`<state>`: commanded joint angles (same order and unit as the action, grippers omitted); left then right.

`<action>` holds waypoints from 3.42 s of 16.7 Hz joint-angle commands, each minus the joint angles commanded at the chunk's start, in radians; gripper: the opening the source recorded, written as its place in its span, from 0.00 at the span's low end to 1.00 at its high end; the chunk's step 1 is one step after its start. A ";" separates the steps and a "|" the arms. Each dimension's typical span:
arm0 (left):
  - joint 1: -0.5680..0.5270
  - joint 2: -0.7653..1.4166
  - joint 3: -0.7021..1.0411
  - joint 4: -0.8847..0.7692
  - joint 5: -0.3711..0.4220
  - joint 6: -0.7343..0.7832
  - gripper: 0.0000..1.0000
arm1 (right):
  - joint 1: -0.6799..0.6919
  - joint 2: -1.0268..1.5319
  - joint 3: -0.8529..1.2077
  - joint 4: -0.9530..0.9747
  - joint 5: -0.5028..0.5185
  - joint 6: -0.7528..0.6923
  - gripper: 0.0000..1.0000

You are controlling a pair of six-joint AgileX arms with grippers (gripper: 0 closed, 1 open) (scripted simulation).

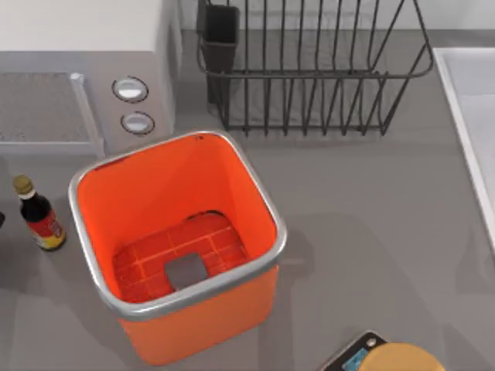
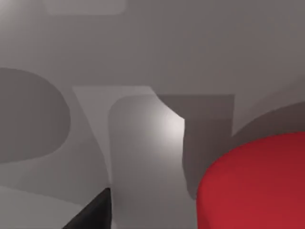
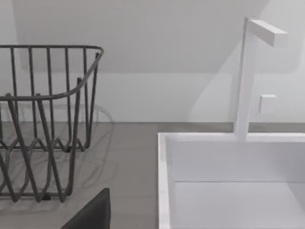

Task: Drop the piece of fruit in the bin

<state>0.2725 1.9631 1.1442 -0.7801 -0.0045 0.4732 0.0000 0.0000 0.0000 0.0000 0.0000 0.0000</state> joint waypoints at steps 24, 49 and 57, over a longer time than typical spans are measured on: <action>-0.002 0.003 0.001 0.002 0.000 -0.001 0.00 | 0.000 0.000 0.000 0.000 0.000 0.000 1.00; 0.002 -0.174 0.425 -0.585 -0.006 -0.009 0.00 | 0.000 0.000 0.000 0.000 0.000 0.000 1.00; -0.091 -0.173 0.449 -0.592 0.065 -0.278 0.00 | 0.000 0.000 0.000 0.000 0.000 0.000 1.00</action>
<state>0.1817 1.7896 1.5930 -1.3717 0.0603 0.1953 0.0000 0.0000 0.0000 0.0000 0.0000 0.0000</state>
